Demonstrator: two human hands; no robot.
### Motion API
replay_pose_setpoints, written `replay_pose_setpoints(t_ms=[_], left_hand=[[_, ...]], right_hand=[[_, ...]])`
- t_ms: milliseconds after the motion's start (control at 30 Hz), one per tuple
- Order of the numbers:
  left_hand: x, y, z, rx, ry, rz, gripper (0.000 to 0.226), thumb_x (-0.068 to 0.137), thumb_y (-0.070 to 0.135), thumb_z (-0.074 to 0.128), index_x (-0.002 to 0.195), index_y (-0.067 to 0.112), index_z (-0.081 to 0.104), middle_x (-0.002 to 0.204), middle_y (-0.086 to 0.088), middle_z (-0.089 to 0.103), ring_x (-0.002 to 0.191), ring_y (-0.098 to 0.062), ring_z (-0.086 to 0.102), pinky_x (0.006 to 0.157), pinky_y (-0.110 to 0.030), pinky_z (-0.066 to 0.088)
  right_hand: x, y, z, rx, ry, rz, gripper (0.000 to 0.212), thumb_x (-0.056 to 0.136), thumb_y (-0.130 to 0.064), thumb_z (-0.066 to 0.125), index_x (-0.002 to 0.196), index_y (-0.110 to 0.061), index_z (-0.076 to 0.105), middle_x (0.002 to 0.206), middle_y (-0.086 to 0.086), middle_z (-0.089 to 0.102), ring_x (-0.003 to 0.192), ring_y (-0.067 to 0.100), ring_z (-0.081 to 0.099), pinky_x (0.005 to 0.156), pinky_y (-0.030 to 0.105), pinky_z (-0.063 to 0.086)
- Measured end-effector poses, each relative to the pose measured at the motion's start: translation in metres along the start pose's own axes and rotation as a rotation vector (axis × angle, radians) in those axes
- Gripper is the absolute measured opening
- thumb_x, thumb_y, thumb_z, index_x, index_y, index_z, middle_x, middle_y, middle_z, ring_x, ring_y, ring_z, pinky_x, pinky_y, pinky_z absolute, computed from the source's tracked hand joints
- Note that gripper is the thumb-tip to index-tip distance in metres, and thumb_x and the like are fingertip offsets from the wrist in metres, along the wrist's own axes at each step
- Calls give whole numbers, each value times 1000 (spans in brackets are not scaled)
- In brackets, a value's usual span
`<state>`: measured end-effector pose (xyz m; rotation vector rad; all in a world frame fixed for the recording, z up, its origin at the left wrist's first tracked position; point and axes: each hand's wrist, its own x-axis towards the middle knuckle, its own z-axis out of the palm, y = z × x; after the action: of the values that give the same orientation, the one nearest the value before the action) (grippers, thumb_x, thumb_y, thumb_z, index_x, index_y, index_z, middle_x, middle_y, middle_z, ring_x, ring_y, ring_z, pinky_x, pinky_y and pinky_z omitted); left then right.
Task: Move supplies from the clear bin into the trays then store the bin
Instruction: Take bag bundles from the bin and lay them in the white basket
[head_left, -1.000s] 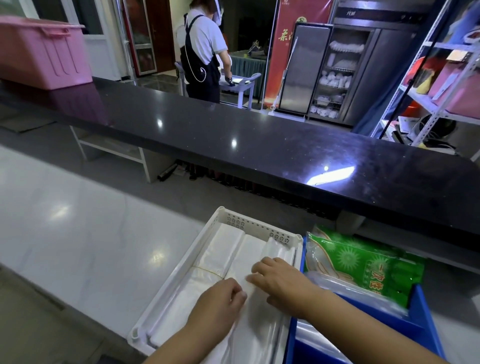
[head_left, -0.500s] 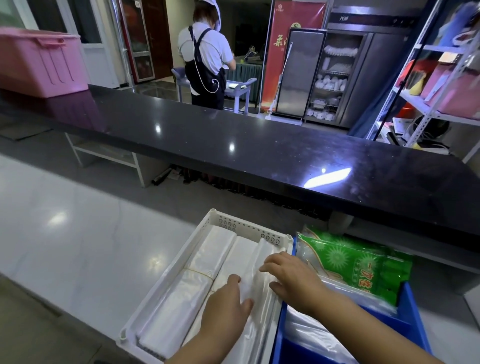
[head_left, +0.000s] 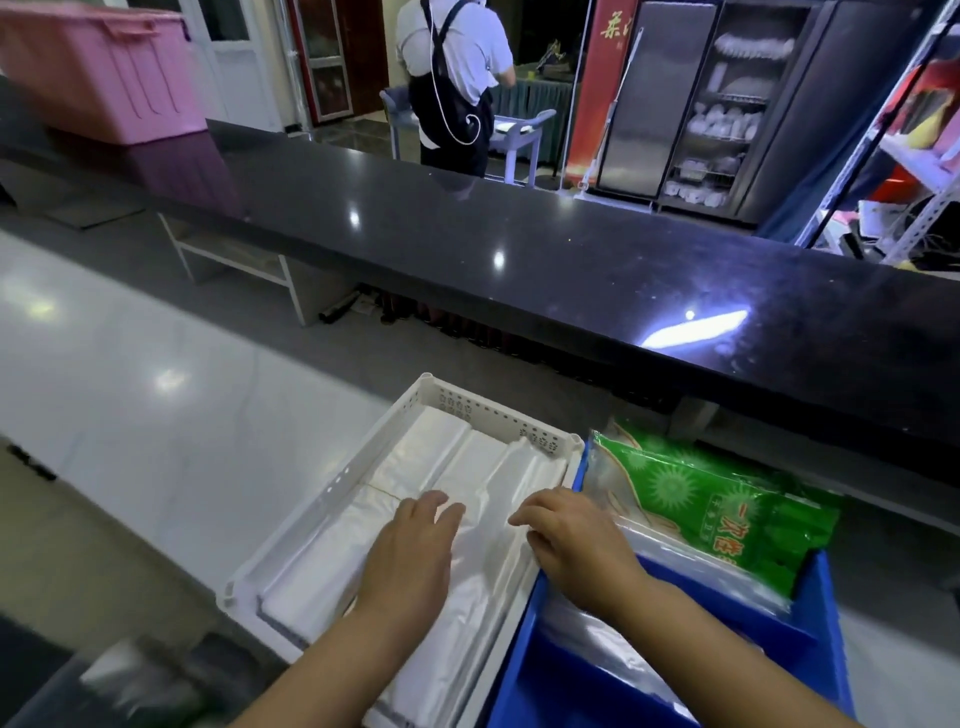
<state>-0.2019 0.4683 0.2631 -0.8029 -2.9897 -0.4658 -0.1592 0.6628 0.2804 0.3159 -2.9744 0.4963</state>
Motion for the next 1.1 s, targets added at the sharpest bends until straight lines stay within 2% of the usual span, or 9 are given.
replay_pose_setpoints(t_ms=[67,167,267,333,433,600,800,967,1100], left_hand=[[-7,0,-5,71,-58,70,46,80,6,61,122,25,56,120,3,58,104,-18,54,77,-28,47],[-22,-6,-19,206,-68,25,40,47,16,86,78,34,70,83,15,67,70,-8,61,50,-19,46],[-49,-30,-23,103,-47,-154,33,84,14,56,111,32,63,114,12,61,101,-14,56,73,-26,44],[-71,-51,-31,64,32,-270,33,90,17,46,117,31,60,117,8,61,107,-18,54,83,-31,45],[-108,-79,-56,28,124,-428,23,90,23,49,104,30,66,103,4,67,98,-20,59,74,-32,47],[-185,-133,-87,-28,223,-613,10,83,21,61,79,28,66,78,7,67,73,-15,58,53,-28,40],[-302,-208,-102,-83,291,-842,9,79,19,65,80,26,69,81,5,71,77,-20,63,58,-27,40],[-394,-270,-100,-81,260,-941,10,82,19,62,82,26,70,87,4,72,80,-21,64,57,-27,38],[-453,-306,-90,-127,177,-1014,12,85,26,58,88,28,69,89,2,72,78,-22,65,61,-29,50]], right_hand=[[5,-1,7,34,7,2,29,89,-16,51,114,-24,63,115,-4,63,108,14,54,93,27,44],[20,-3,14,19,-76,-7,27,89,-24,49,113,-26,62,114,-5,61,104,16,54,89,30,45],[37,-13,18,-100,-174,-5,23,88,-29,47,101,-23,65,101,-2,62,91,19,57,72,31,44],[47,-28,20,-118,-125,-21,21,89,-26,45,94,-20,65,93,-1,62,85,21,58,64,28,37],[58,-67,22,-86,-44,-75,24,91,-22,43,87,-18,66,84,-1,65,76,21,59,59,30,44],[65,-159,32,-27,-54,-242,23,93,-24,43,94,-22,66,88,-3,70,77,19,62,67,34,54],[60,-282,76,9,-137,-407,23,90,-28,45,88,-21,67,87,-1,70,77,23,64,65,33,53],[44,-380,147,-11,-271,-482,23,91,-31,49,72,-21,57,71,-4,58,62,19,57,53,24,31],[27,-419,202,-96,-382,-493,26,93,-30,43,88,-18,64,86,1,67,76,21,62,64,34,49]])
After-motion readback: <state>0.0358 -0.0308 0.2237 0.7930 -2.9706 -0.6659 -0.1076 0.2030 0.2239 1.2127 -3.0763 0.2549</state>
